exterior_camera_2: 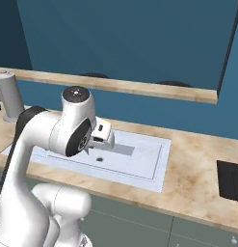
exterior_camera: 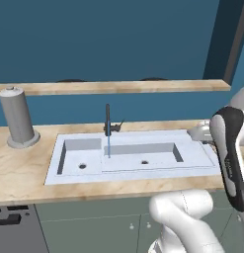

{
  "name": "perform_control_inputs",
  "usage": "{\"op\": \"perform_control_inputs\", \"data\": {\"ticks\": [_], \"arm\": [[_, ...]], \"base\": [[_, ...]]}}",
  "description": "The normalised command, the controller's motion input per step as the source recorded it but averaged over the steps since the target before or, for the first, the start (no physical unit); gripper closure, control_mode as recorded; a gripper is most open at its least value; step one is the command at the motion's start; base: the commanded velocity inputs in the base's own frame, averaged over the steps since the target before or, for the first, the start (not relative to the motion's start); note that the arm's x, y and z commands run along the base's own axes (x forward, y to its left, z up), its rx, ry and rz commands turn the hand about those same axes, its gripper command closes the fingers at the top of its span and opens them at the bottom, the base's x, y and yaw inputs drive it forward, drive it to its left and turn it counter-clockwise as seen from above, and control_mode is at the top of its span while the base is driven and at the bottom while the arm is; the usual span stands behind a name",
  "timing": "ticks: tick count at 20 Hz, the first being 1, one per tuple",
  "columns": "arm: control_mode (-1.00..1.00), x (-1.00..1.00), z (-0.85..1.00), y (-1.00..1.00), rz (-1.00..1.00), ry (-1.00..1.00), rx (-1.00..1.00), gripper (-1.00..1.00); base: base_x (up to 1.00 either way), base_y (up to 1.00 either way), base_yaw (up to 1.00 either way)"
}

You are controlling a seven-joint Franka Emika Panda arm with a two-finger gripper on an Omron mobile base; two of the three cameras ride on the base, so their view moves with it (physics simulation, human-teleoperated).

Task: Take the fish out of the fridge, briefly rinse it in the sink, and place it on the tray next to the sink.

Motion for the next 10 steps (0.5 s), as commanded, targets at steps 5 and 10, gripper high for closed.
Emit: {"op": "perform_control_inputs", "data": {"ticks": [5, 10], "arm": [[-1.0, 0.97, -0.38, 0.0, 0.39, 0.33, 0.19, 1.0], [-1.0, 0.98, -0.32, 0.11, 0.38, 0.25, 0.17, 1.0]], "base": [[0.0, 0.0, 0.0], [0.0, 0.0, 0.0]]}}
